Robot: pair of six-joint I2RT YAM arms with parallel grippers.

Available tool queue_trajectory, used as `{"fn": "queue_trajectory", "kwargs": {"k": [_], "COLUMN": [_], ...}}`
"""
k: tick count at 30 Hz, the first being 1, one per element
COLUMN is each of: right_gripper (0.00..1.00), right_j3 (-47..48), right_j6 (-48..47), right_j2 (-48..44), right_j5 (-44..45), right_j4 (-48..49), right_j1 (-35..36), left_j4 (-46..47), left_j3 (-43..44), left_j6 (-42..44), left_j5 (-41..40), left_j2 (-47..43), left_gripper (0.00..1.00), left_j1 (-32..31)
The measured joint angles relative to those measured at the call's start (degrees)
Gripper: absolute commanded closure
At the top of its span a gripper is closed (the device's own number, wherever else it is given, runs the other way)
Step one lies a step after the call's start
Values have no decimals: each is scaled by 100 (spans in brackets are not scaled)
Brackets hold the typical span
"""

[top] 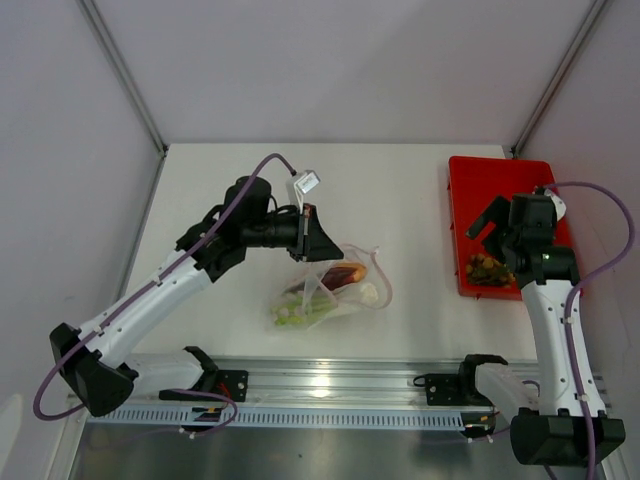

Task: Place the food in the zip-top bag and seal the zipper
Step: Pick up the fake fruit from the bin.

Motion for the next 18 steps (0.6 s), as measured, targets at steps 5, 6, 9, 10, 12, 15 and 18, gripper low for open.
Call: {"fn": "queue_trajectory", "kwargs": {"k": [5, 6, 9, 10, 12, 15, 18], "right_gripper": [1, 3, 5, 6, 9, 12, 11], "right_j3": [-706, -804, -979, -1010, -1067, -1128, -1163], "right_j6": [144, 155, 192, 192, 173, 87, 24], "right_j2": [-44, -94, -251, -289, -310, -254, -170], "right_j5": [-498, -564, -654, -697, -839, -1287, -1921], "right_j4": [17, 13, 20, 24, 48, 131, 330], "right_j1": [-87, -87, -92, -92, -92, -90, -22], "left_j4": [199, 219, 234, 234, 234, 236, 232], "left_j3": [0, 0, 0, 0, 0, 2, 24], "left_j6": [0, -2, -2, 0, 0, 0, 0], "left_j5": [190, 216, 238, 236, 229, 212, 195], "left_j2": [144, 184, 264, 271, 282, 308, 387], "left_gripper": [99, 99, 99, 99, 100, 99, 100], "left_j1": [11, 11, 11, 11, 17, 22, 22]}}
